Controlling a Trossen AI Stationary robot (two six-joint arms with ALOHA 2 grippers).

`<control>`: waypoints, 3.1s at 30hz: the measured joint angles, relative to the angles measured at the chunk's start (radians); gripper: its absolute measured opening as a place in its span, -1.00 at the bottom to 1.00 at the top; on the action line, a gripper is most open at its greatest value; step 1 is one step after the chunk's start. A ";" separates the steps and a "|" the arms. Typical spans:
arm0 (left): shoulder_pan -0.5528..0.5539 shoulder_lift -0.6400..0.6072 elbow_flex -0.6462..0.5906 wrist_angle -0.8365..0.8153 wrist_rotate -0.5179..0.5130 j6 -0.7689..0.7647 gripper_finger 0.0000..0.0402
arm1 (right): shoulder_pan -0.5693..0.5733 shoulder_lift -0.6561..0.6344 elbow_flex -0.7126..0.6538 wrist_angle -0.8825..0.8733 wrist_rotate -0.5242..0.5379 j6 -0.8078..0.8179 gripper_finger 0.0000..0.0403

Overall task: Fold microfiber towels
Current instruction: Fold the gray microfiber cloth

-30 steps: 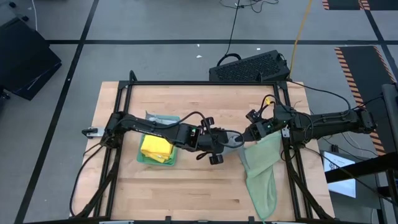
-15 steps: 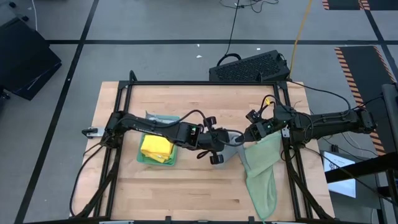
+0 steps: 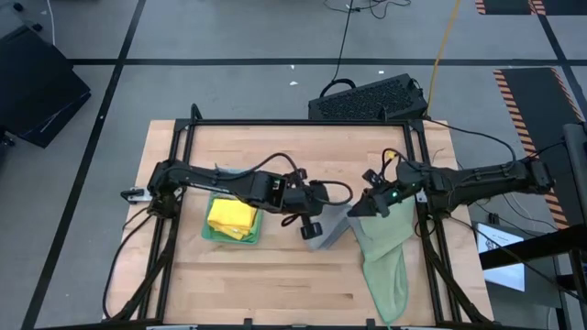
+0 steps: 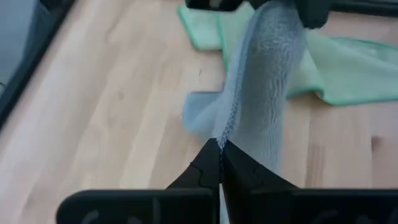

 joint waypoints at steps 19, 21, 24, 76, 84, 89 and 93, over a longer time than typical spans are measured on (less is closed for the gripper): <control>0.054 0.001 0.000 -0.117 0.084 -0.087 -0.99 | 0.244 0.004 0.000 -0.576 0.411 -0.655 -0.09; 0.054 0.001 0.000 -0.117 0.077 -0.106 -0.98 | 0.249 0.004 0.000 -0.615 0.416 -0.708 -0.09; 0.054 0.002 0.000 -0.117 0.071 -0.129 -0.99 | 0.249 0.003 -0.014 -0.620 0.413 -0.743 -0.09; 0.015 -0.022 0.003 -0.060 0.177 -0.264 -0.98 | 0.412 0.001 -0.088 -0.410 0.516 -0.437 -0.99; -0.074 -0.123 0.005 -0.023 0.180 -0.248 -0.99 | 0.415 0.032 0.364 -0.797 0.569 -0.385 -0.99; -0.126 -0.200 0.006 -0.004 0.228 -0.205 -0.99 | 0.423 0.121 0.617 -0.889 0.497 -0.327 -1.00; -0.158 -0.251 0.006 0.121 0.332 -0.153 -0.98 | 0.442 0.226 0.794 -0.834 0.357 -0.300 -1.00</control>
